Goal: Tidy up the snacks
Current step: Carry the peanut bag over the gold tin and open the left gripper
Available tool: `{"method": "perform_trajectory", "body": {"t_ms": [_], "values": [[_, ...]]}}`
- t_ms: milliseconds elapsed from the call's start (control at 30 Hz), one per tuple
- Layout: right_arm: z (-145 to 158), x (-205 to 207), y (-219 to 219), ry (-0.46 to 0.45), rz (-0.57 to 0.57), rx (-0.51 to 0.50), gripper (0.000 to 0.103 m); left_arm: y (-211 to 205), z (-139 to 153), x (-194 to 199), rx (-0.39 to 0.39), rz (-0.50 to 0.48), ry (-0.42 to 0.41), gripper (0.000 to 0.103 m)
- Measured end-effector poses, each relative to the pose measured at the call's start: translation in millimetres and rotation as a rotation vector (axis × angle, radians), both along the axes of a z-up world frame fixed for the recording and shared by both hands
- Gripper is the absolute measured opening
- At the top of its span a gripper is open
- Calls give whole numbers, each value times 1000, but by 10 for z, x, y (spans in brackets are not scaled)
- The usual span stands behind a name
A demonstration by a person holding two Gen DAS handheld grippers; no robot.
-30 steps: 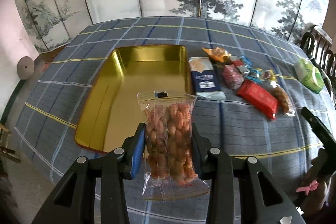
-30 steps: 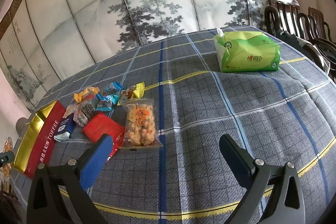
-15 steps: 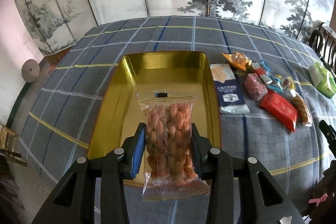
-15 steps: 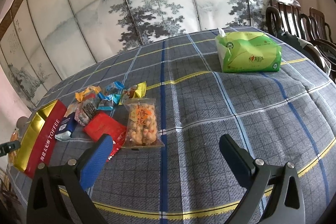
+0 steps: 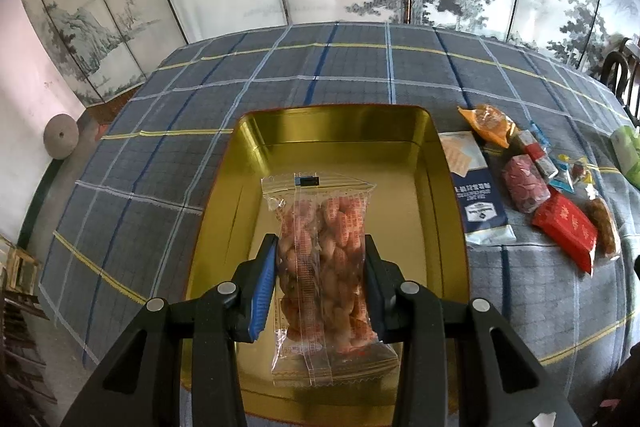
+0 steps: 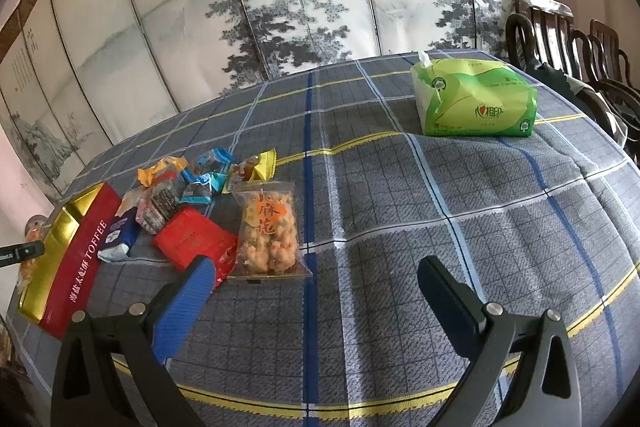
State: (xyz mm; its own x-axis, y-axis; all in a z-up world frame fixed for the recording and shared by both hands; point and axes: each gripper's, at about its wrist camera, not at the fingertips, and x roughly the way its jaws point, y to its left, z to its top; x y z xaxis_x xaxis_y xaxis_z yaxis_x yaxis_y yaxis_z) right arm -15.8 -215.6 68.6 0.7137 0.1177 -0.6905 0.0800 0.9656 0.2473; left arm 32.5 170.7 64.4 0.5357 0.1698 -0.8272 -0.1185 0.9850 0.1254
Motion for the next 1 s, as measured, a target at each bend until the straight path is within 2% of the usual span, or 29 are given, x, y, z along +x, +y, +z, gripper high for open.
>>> {"method": "perform_trajectory", "body": {"t_ms": [100,233,433,600,667,800,867,900,933,1000], "values": [[15,-6,20,-18,58,21,103,40,-28,66,7,-3,13,36],[95,72,173,-2,201,-27,103,100,-42,168,25,-7,21,36],[342,263,412,-10,429,-101,103,196,-148,382,15,-12,78,36],[363,489,797,69,655,-203,103,210,-216,490,10,-20,100,36],[336,548,921,81,700,-258,103,219,-238,526,2,-21,108,36],[235,710,1057,131,767,-284,103,214,-287,579,10,-30,129,38],[170,808,1077,167,790,-275,103,207,-275,575,35,-34,115,38],[138,863,1096,182,798,-272,103,204,-272,577,46,-35,113,44],[112,904,1105,198,809,-267,103,194,-264,579,58,-38,111,55],[75,975,1137,220,824,-268,102,194,-220,554,68,-38,91,64]]}}
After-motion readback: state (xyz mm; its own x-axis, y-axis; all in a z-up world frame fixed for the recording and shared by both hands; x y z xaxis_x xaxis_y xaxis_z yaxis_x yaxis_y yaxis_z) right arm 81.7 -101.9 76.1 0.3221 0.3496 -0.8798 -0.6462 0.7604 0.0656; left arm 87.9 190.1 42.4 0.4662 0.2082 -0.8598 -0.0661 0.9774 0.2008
